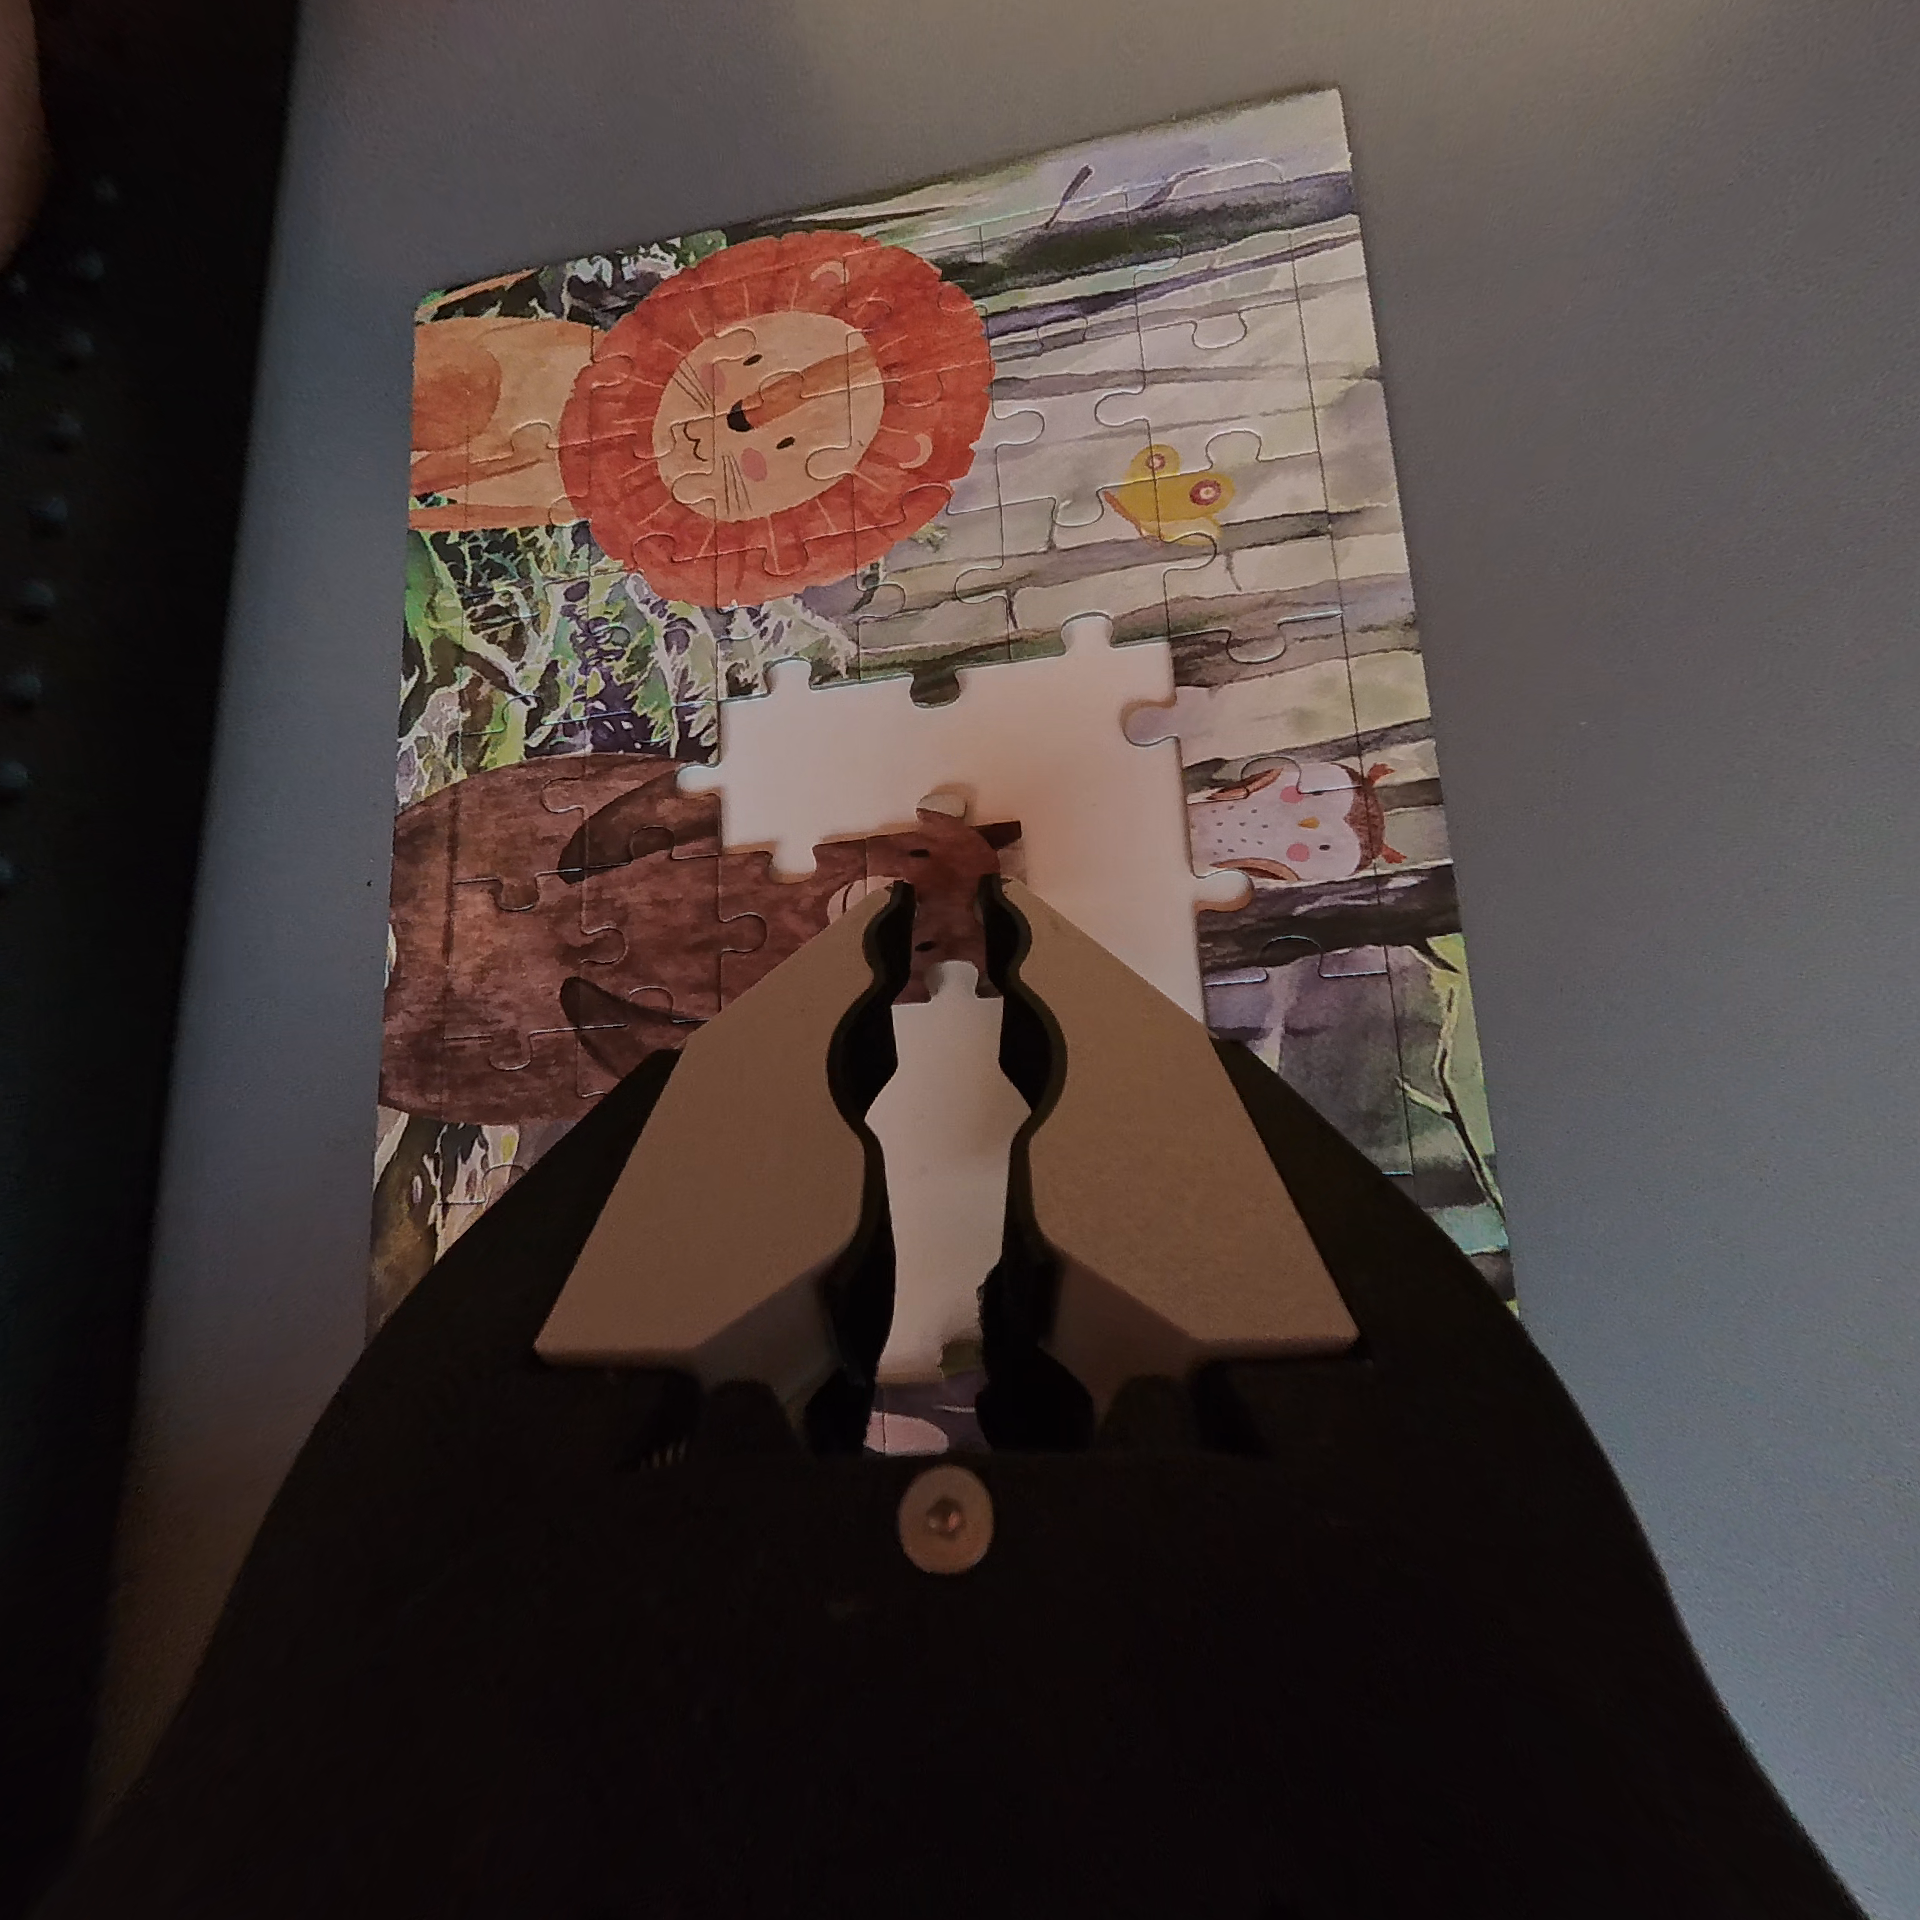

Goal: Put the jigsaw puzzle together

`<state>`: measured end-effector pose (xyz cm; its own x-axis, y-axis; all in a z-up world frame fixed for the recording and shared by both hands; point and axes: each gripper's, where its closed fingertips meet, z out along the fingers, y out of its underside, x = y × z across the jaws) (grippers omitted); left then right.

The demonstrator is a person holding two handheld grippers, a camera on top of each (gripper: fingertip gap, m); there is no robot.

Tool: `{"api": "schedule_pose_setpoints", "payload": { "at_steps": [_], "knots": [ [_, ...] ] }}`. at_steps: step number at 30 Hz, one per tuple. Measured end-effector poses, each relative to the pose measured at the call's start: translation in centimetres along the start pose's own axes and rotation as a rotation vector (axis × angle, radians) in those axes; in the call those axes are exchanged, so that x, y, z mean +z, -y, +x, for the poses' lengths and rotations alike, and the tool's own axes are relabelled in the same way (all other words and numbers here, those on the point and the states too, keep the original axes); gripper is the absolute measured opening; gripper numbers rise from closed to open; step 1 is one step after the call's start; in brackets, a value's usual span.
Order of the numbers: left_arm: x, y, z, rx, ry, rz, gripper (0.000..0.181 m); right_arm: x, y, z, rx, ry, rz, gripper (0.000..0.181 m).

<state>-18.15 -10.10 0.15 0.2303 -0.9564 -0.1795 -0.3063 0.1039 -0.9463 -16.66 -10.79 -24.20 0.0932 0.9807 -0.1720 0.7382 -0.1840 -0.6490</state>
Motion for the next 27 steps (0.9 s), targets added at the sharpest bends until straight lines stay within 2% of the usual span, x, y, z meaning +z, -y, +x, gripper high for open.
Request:
{"api": "schedule_pose_setpoints", "payload": {
  "at_steps": [6,10,17,19,22,24,27],
  "knots": [
    [0.0,-0.1,0.0,0.003,0.0,-0.004,0.026,-0.8,0.7,0.1,-0.034,-0.02,0.047,0.013],
    [0.1,-0.5,0.1,0.001,-0.009,-0.022,0.025,-1.9,0.7,-0.2,-0.029,0.003,0.069,0.0],
    [1.0,-3.5,1.1,0.068,-0.047,-0.19,0.01,-0.6,-0.8,-0.9,-0.067,0.034,-0.012,0.0],
    [1.2,-3.8,1.6,0.087,-0.07,-0.21,0.0,-0.5,-0.8,-1.0,-0.068,0.037,-0.019,0.0],
    [1.3,-6.0,2.9,0.108,-0.147,-0.314,0.0,-0.4,-0.9,-1.0,-0.066,0.032,-0.025,0.0],
    [1.4,-7.8,2.7,0.125,-0.141,-0.406,0.0,-0.4,-0.9,-1.0,-0.065,0.03,-0.026,0.0],
    [1.7,-8.2,2.5,0.106,-0.134,-0.435,0.0,-0.4,-0.9,-1.0,-0.069,0.025,-0.025,0.0]
  ]
}}
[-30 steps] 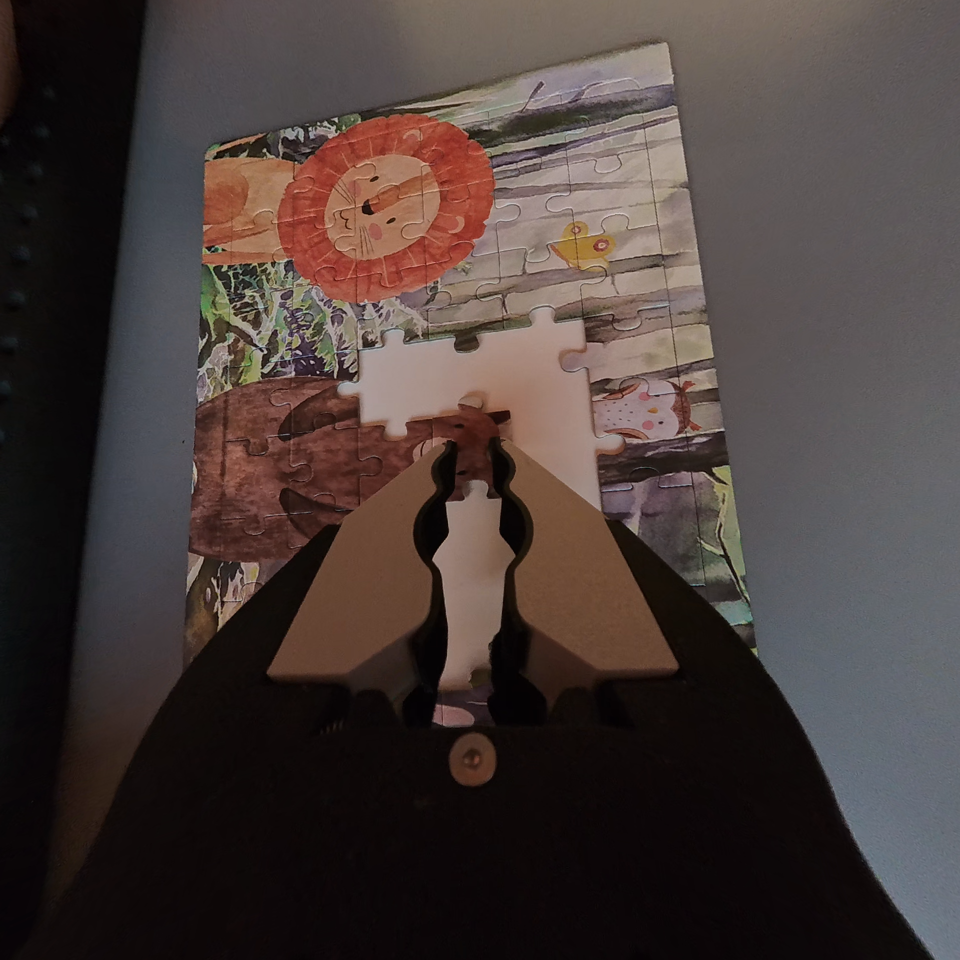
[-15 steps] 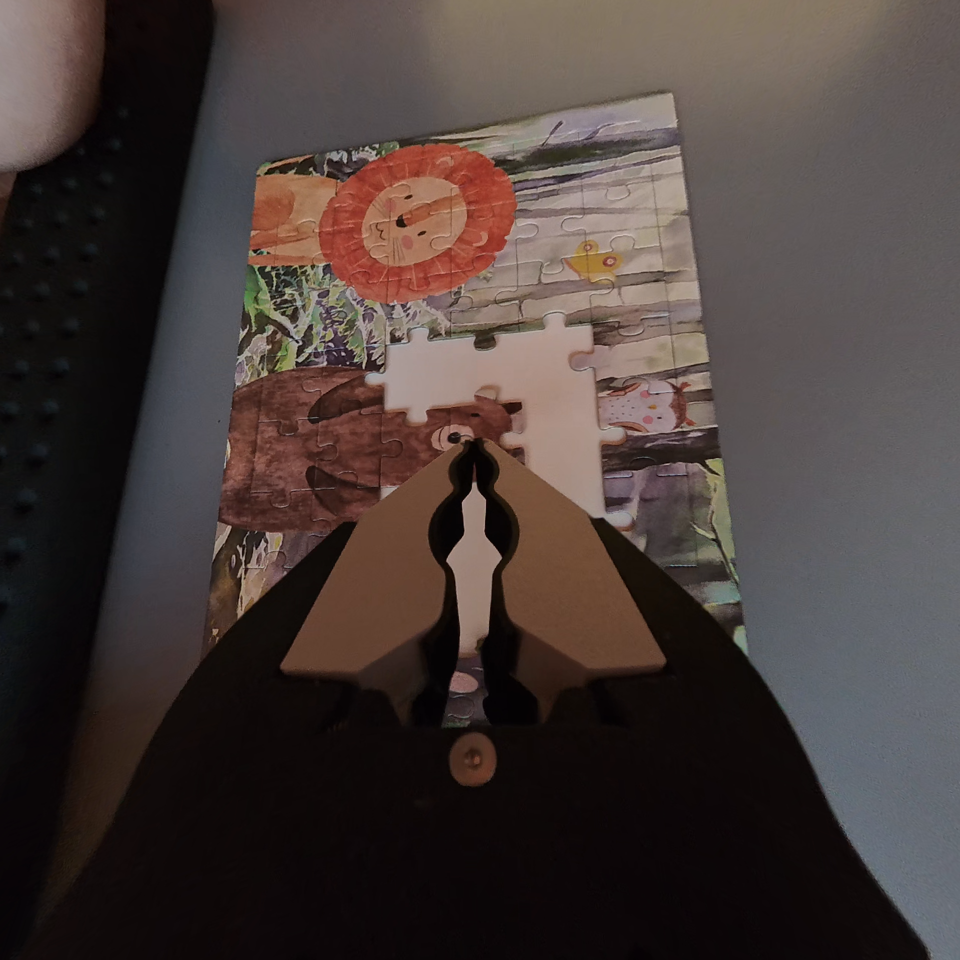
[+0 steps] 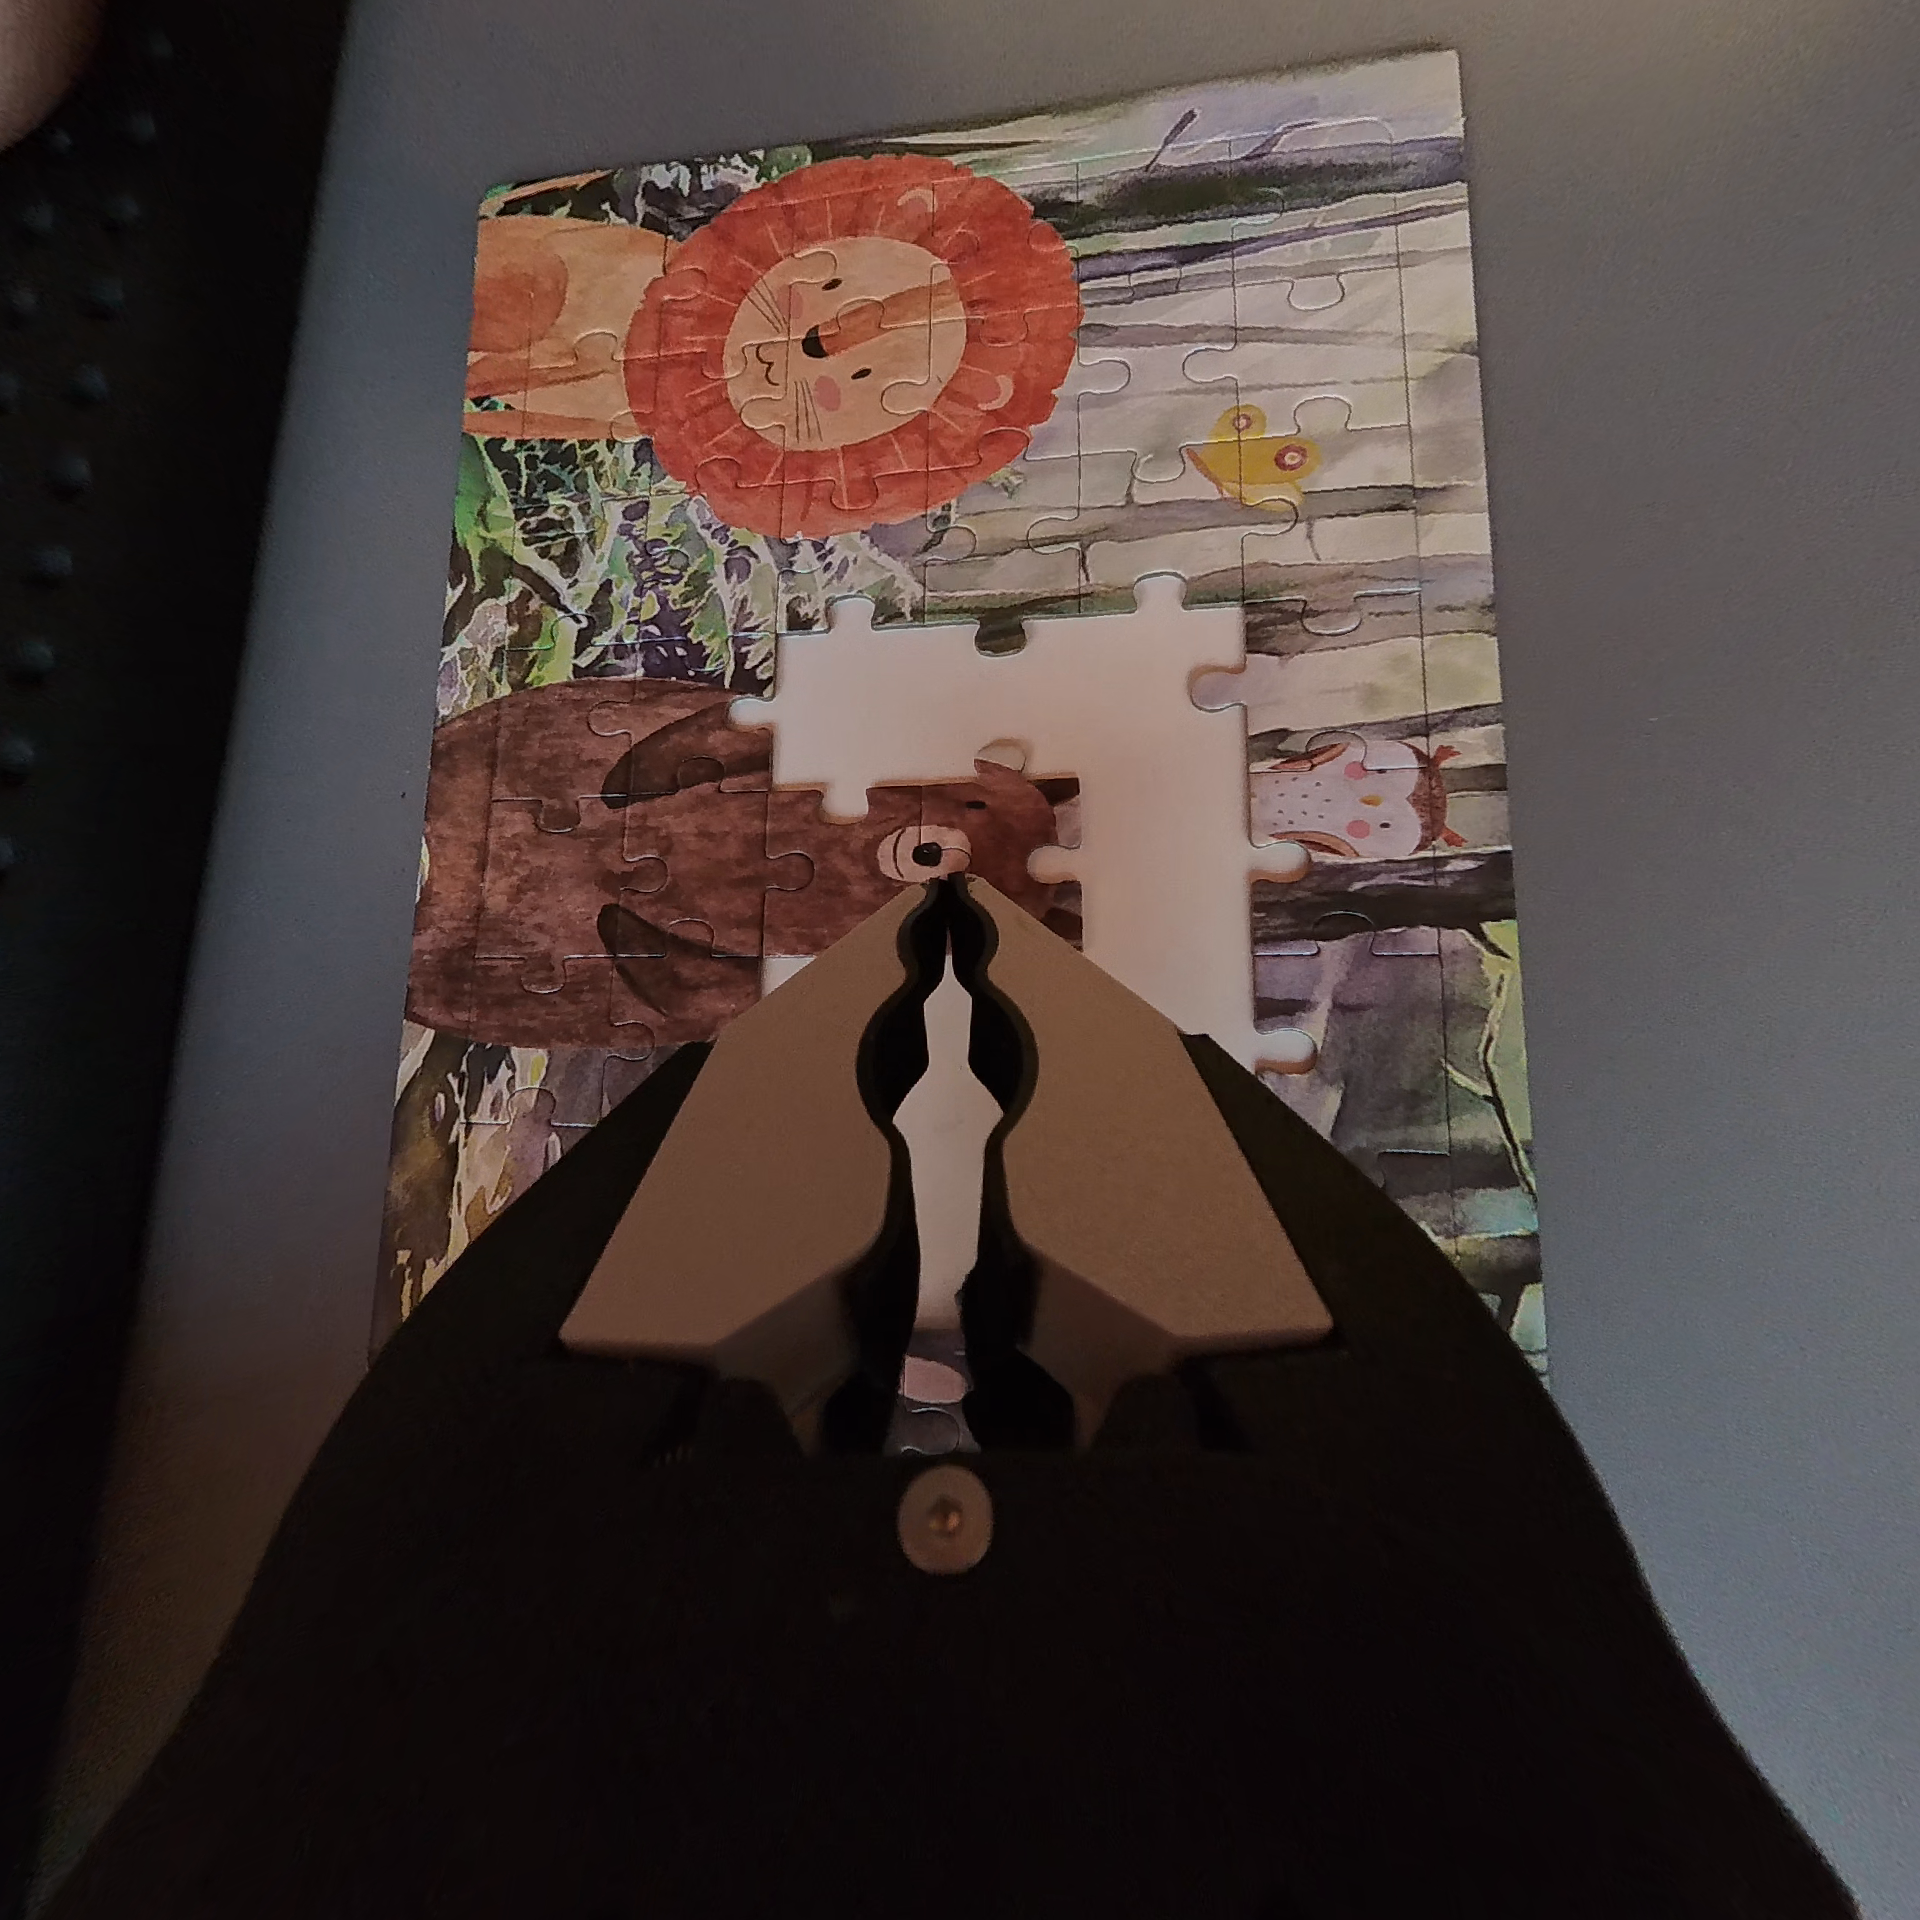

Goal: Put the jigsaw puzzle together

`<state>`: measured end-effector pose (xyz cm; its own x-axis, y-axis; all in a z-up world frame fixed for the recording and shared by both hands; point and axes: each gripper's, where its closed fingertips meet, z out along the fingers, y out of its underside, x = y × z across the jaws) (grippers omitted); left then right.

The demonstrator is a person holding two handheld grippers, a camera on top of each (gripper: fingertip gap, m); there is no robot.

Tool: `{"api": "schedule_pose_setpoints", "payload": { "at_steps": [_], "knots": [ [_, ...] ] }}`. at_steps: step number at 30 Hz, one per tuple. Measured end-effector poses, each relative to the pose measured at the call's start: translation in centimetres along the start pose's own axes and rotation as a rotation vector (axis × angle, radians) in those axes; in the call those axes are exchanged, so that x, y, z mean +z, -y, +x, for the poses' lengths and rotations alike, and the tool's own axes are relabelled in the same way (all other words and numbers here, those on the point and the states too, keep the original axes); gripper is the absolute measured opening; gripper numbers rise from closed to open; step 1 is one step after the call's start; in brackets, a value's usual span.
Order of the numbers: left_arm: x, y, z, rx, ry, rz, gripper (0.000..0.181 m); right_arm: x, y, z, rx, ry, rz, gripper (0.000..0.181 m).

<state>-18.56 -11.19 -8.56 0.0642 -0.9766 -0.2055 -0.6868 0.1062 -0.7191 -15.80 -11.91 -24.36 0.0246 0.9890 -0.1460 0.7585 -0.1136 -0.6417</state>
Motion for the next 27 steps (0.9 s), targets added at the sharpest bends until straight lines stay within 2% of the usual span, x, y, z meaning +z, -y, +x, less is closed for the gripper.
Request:
{"api": "schedule_pose_setpoints", "payload": {
  "at_steps": [3,6,9,12,15,19,20,23,27],
  "knots": [
    [-0.4,0.5,0.0,-0.001,0.006,0.025,0.0,-0.1,0.1,-0.1,-0.019,-0.005,0.005,0.0],
    [-1.2,0.6,-0.3,0.004,0.037,0.041,0.0,-1.8,1.6,-0.3,-0.038,-0.003,0.101,0.0],
    [-2.3,1.0,-0.8,-0.008,0.071,0.081,0.0,-6.5,3.1,0.9,-0.024,-0.092,0.221,0.0],
    [-3.4,1.3,-1.5,-0.03,0.104,0.126,0.0,-12.4,1.7,2.8,0.013,-0.28,0.22,0.002],
    [-4.3,1.1,-2.1,-0.051,0.134,0.146,0.0,-19.2,-1.8,4.1,0.094,-0.511,0.164,0.014],
    [-5.0,1.0,-2.6,-0.071,0.158,0.167,0.0,-27.9,-8.3,3.4,0.318,-0.743,0.147,0.027],
    [-5.1,1.1,-2.7,-0.074,0.159,0.174,0.0,-29.3,-10.1,2.7,0.394,-0.758,0.152,0.033],
    [-5.1,1.2,-2.8,-0.079,0.159,0.183,0.0,-32.1,-16.2,0.6,0.582,-0.81,0.114,0.035],
    [-5.0,1.0,-2.9,-0.087,0.16,0.181,0.0,-33.7,-23.3,-1.0,0.76,-0.867,0.065,0.034]
  ]
}}
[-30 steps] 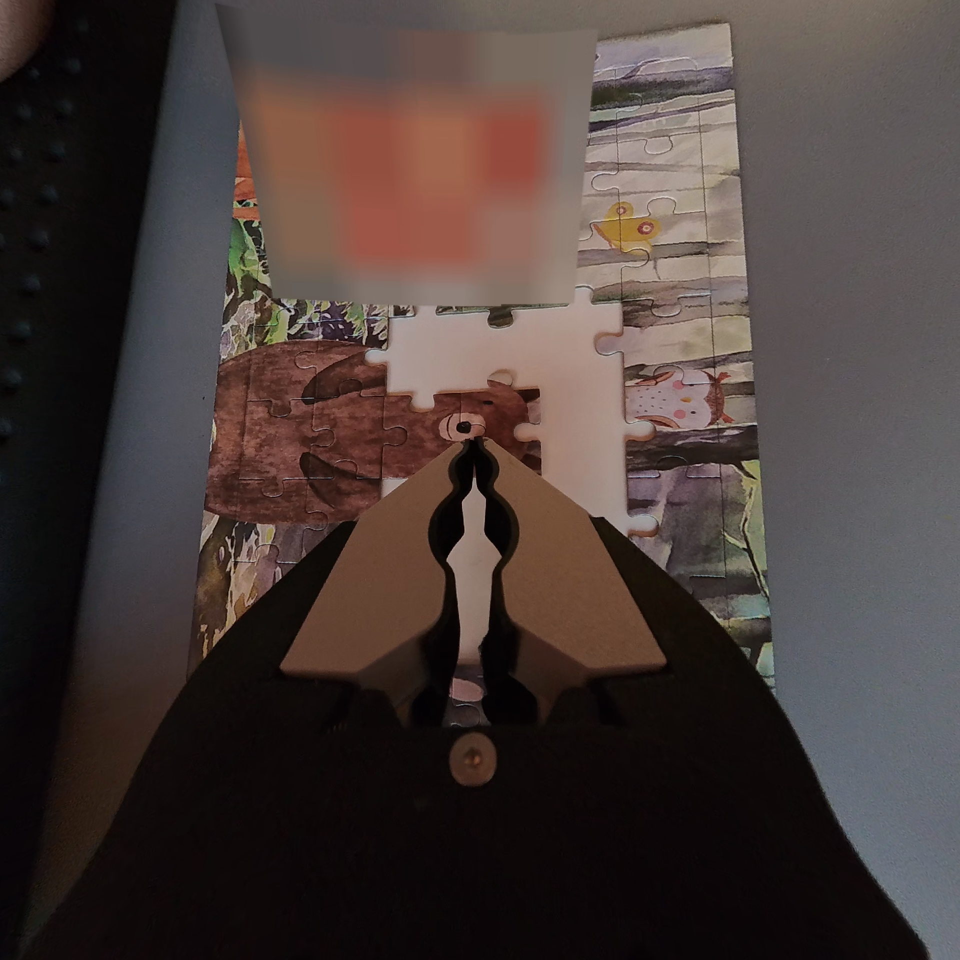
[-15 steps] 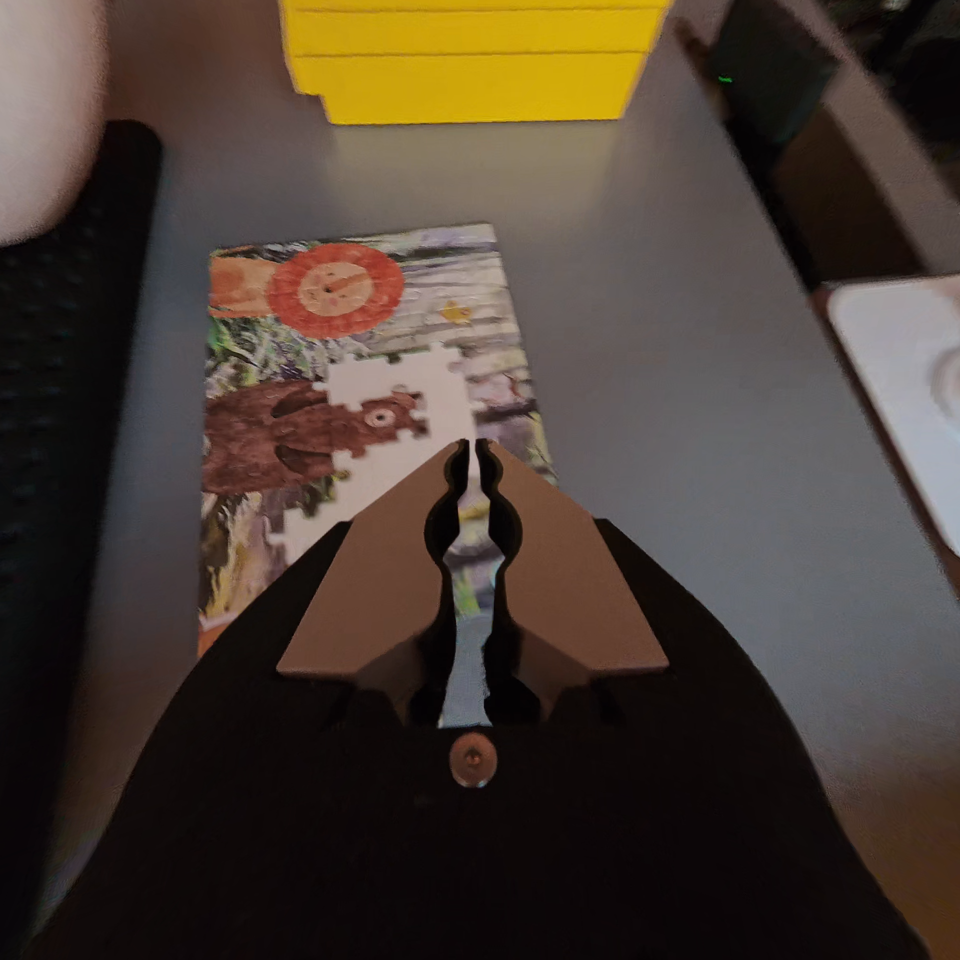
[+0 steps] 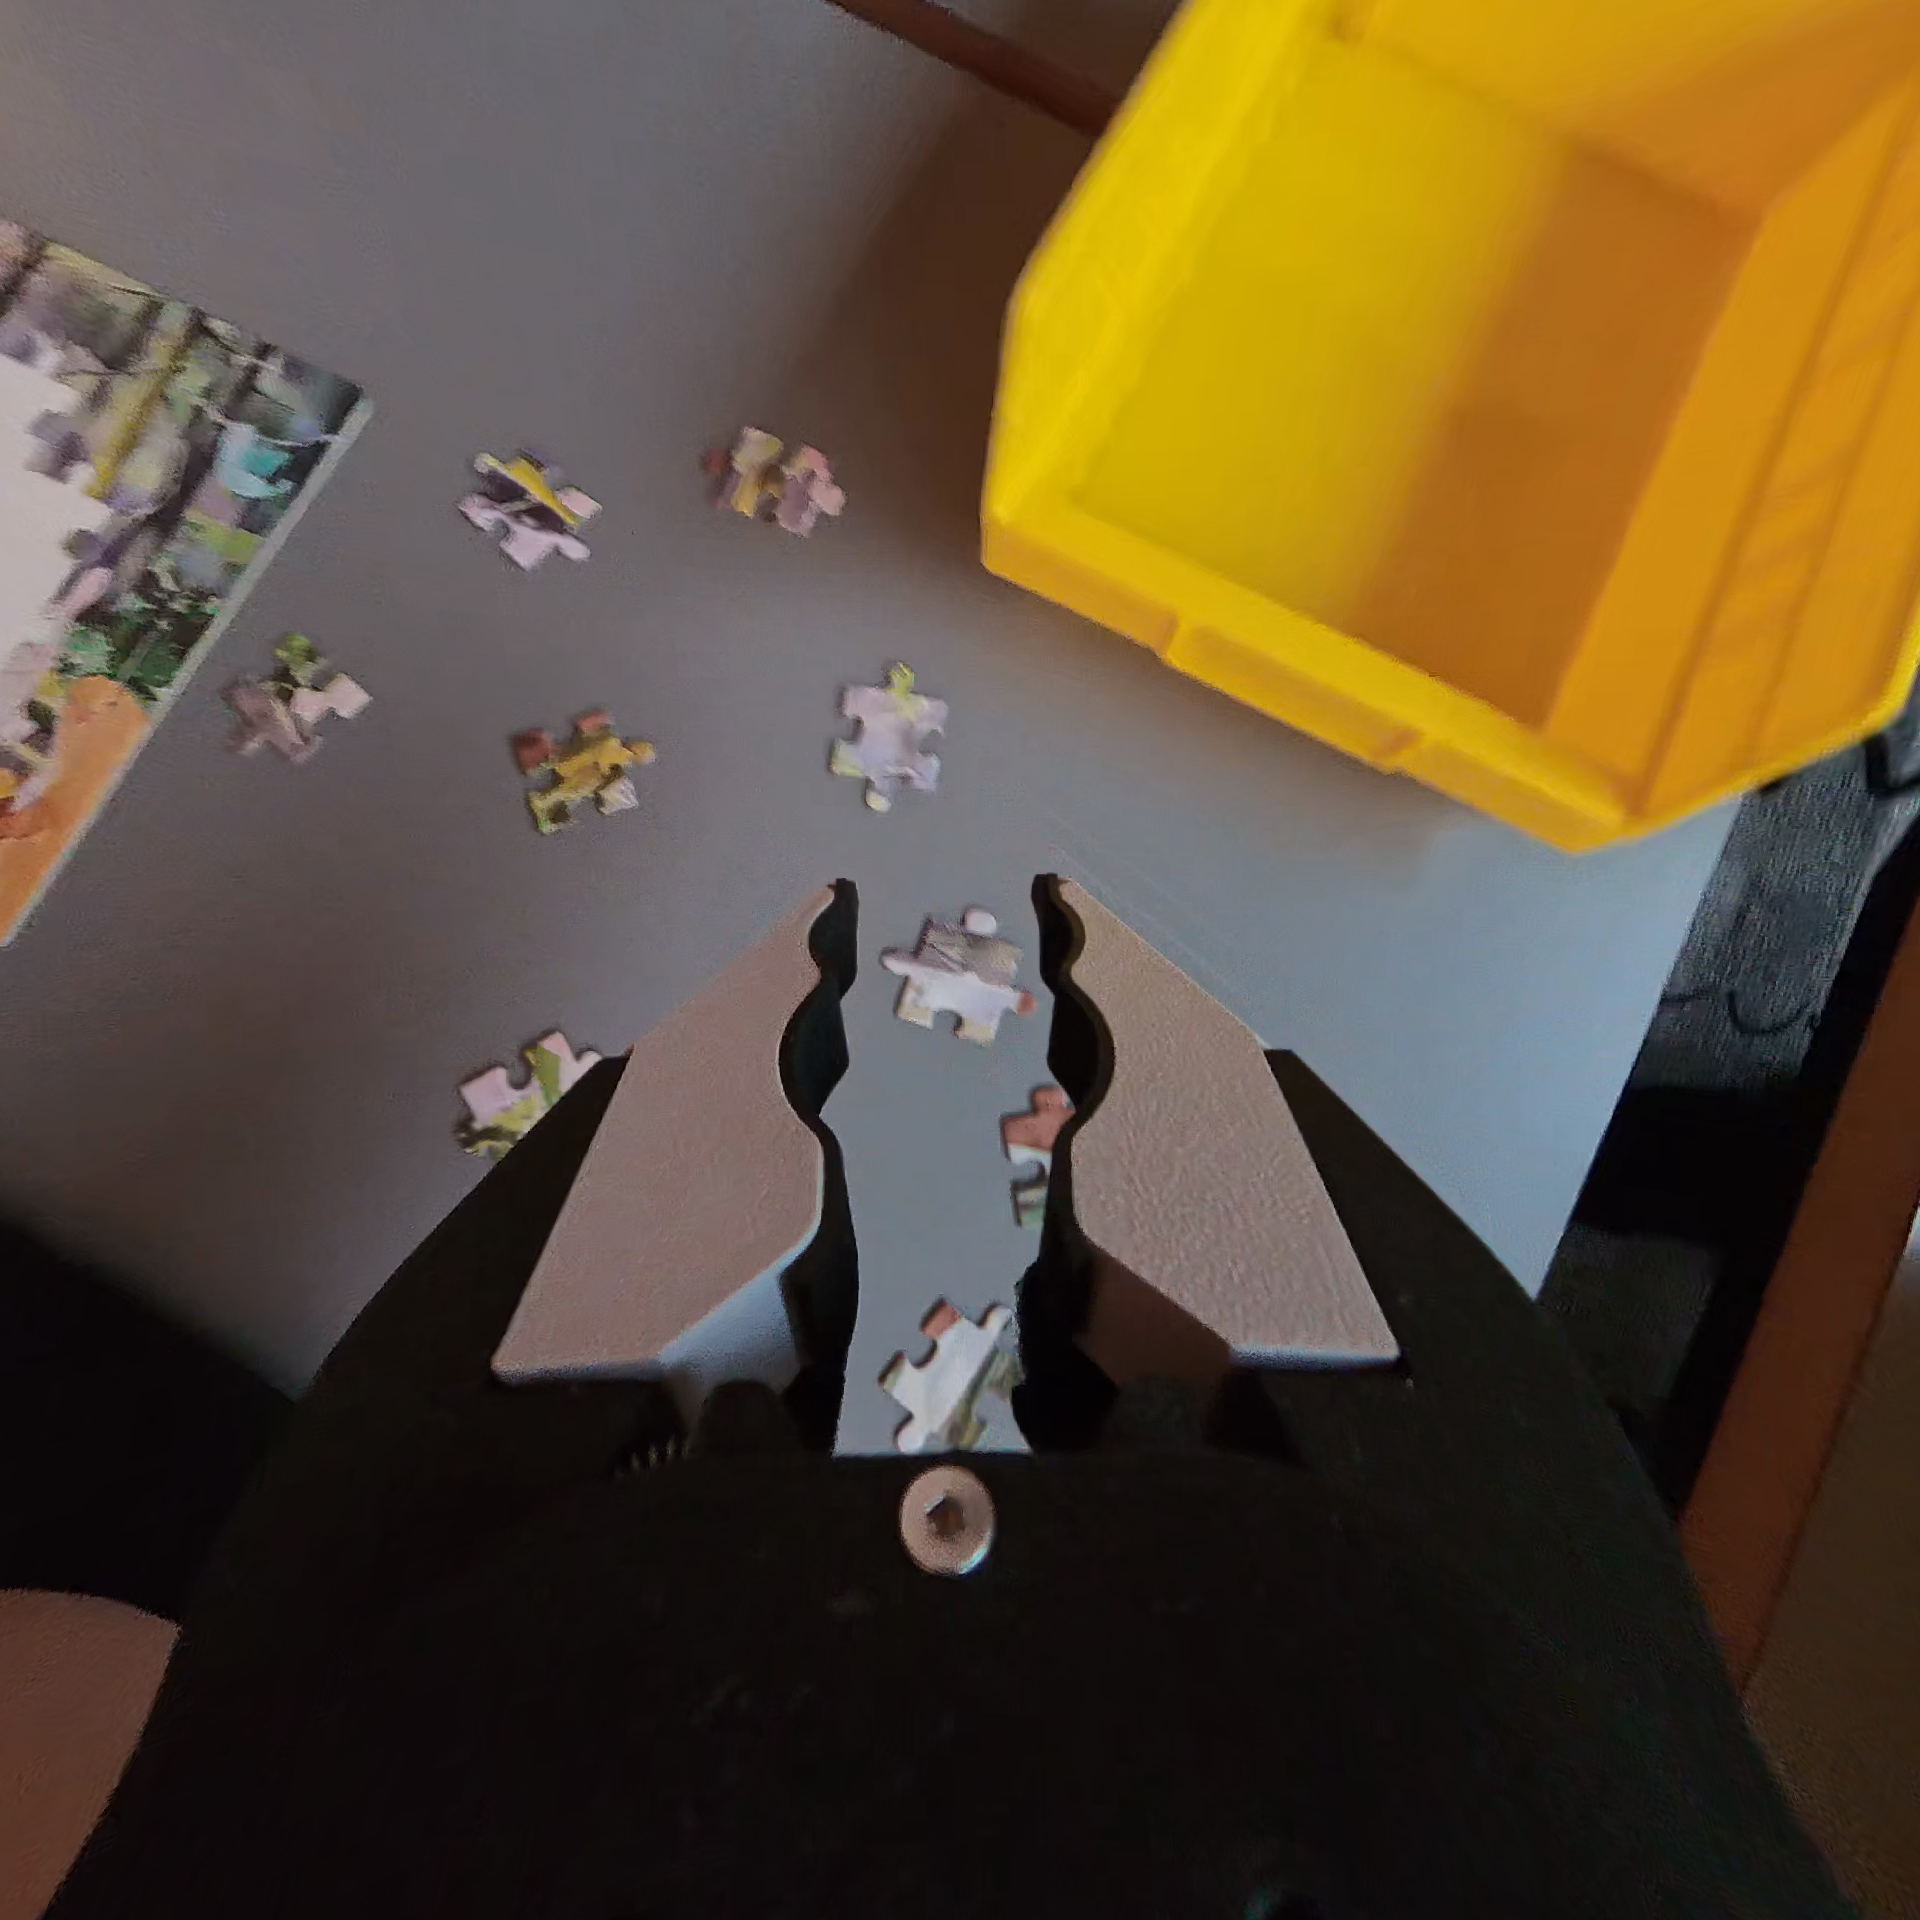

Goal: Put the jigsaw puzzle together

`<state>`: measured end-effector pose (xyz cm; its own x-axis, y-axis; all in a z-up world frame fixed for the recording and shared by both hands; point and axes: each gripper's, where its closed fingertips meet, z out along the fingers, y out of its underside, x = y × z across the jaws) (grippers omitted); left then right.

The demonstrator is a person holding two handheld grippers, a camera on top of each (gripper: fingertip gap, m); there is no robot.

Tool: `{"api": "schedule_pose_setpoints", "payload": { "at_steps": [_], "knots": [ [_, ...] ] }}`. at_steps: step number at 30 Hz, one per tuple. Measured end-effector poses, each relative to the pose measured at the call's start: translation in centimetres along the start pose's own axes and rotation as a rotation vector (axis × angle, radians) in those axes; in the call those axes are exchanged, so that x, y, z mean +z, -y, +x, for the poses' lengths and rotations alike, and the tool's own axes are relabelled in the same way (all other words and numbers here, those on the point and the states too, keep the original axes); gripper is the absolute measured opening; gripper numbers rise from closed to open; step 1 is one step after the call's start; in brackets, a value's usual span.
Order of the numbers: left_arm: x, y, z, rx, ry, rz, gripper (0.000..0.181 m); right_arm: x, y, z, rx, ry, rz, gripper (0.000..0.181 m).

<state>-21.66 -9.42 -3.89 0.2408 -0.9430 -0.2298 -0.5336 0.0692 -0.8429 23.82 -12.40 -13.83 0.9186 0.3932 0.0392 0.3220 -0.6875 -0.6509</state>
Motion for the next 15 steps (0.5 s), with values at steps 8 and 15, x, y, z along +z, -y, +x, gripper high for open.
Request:
{"api": "schedule_pose_setpoints", "payload": {
  "at_steps": [8,15],
  "knots": [
    [-0.1,-0.1,-0.2,-0.015,0.004,0.005,0.0,2.1,-3.7,1.7,0.048,0.034,-0.047,0.029],
    [0.2,-0.1,0.1,-0.013,-0.007,-0.001,0.0,7.1,-2.4,-5.7,-0.179,0.215,-0.164,0.03]
  ]
}}
